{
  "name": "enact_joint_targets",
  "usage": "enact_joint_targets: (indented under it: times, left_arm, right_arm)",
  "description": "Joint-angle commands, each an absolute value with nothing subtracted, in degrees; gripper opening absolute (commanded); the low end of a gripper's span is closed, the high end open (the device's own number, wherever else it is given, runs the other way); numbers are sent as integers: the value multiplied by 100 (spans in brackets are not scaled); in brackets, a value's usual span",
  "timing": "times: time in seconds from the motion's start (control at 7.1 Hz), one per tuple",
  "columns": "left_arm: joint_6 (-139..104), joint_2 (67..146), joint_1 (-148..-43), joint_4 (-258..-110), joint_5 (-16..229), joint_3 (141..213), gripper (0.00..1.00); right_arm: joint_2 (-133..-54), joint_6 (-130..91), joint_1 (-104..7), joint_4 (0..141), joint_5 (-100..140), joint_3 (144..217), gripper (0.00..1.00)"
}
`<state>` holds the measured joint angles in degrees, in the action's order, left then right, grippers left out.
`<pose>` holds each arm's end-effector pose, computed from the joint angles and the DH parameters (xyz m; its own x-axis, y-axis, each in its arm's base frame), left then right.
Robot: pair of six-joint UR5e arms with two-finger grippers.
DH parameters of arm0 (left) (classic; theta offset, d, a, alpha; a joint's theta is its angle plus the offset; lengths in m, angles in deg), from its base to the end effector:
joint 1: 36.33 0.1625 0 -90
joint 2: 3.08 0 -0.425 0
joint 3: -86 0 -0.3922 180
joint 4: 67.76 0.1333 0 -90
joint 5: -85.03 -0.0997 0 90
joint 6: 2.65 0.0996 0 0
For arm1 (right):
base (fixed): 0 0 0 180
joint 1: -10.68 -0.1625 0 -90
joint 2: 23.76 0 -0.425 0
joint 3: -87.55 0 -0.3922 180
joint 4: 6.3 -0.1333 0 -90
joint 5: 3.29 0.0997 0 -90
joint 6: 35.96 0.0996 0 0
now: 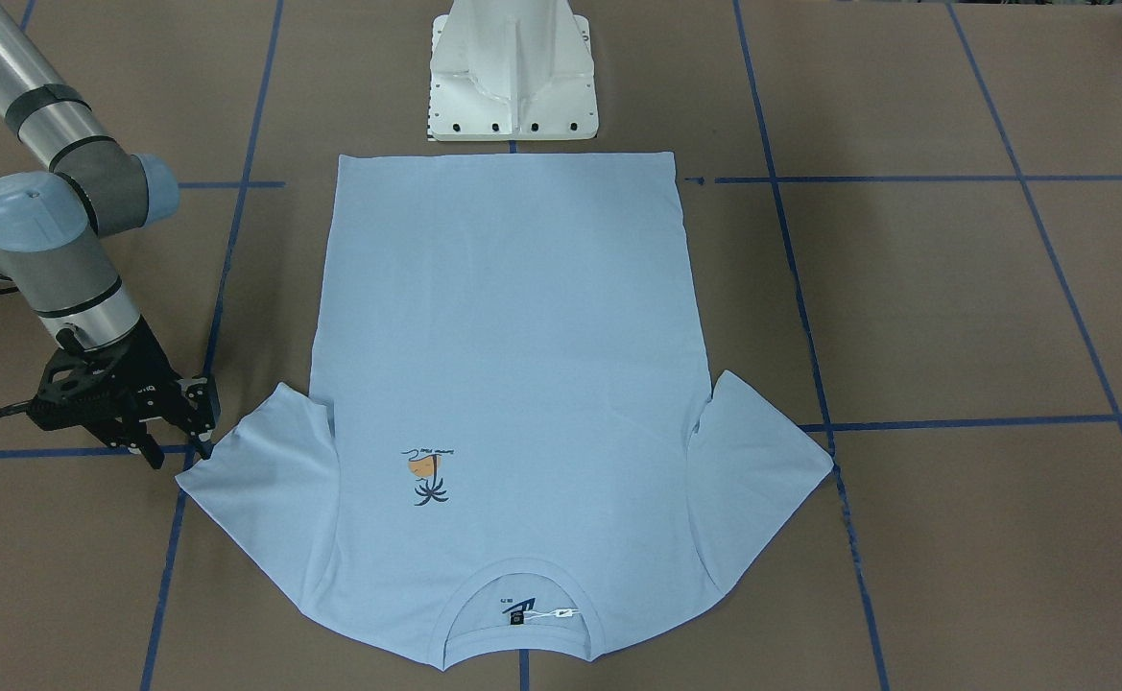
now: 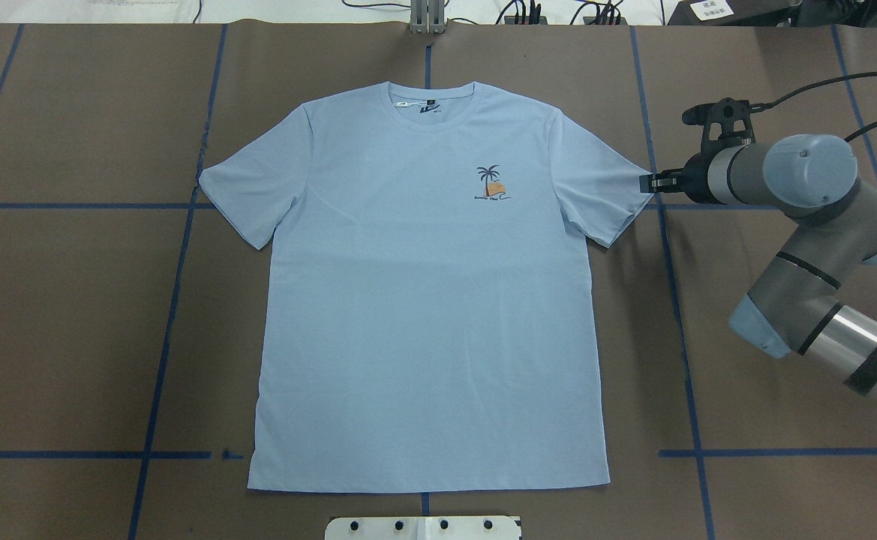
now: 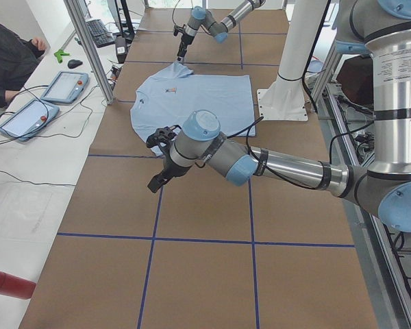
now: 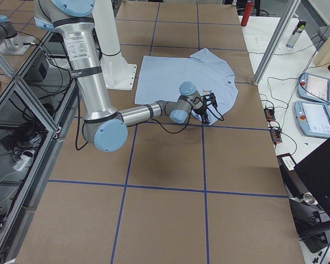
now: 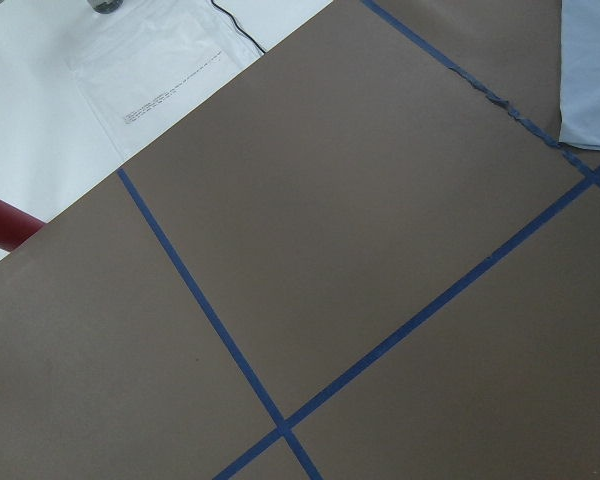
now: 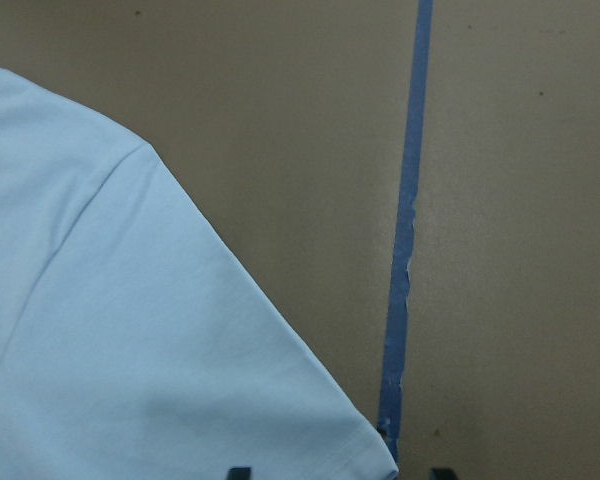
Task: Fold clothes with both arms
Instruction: 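Move the right gripper over the shirt's shoulder near the collar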
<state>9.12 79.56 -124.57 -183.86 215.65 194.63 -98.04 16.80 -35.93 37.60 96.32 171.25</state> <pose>-0.0544 -0.4572 0.5069 0.7259 0.5715 -0.3827 -0.1762 0.6923 0.6997 -0.3545 -0.5448 0.4808 0.6860 -0.1429 0.7134 -0.2598 0.8678 0.4236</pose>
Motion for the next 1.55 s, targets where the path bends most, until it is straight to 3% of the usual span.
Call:
enact_joint_targets:
  times: [0.0, 0.56, 0.7, 0.85, 1.13, 1.41]
  left_arm:
    - [912, 7953, -12457, -18386, 21563, 19463, 100]
    - [921, 7945, -12457, -18386, 21563, 19463, 100]
    - [921, 7945, -12457, -18386, 21563, 19463, 100]
    - [930, 7945, -12457, -18386, 21563, 19455, 100]
    - [930, 7945, -12457, -18386, 21563, 19463, 100]
    - [921, 7945, -12457, -18386, 21563, 19455, 100]
  right_arm:
    - [-9794, 1651, -3546, 3747, 9515, 16921, 53]
    - [-9504, 1651, -3546, 3747, 9418, 16578, 45]
    - [-9495, 1651, -3546, 3747, 9409, 16577, 26]
    - [-9495, 1651, -3546, 3747, 9409, 16577, 0]
    - [-9339, 1695, -3581, 4017, 9409, 16656, 0]
    - [-8865, 1861, -3564, 5557, 9130, 17258, 0]
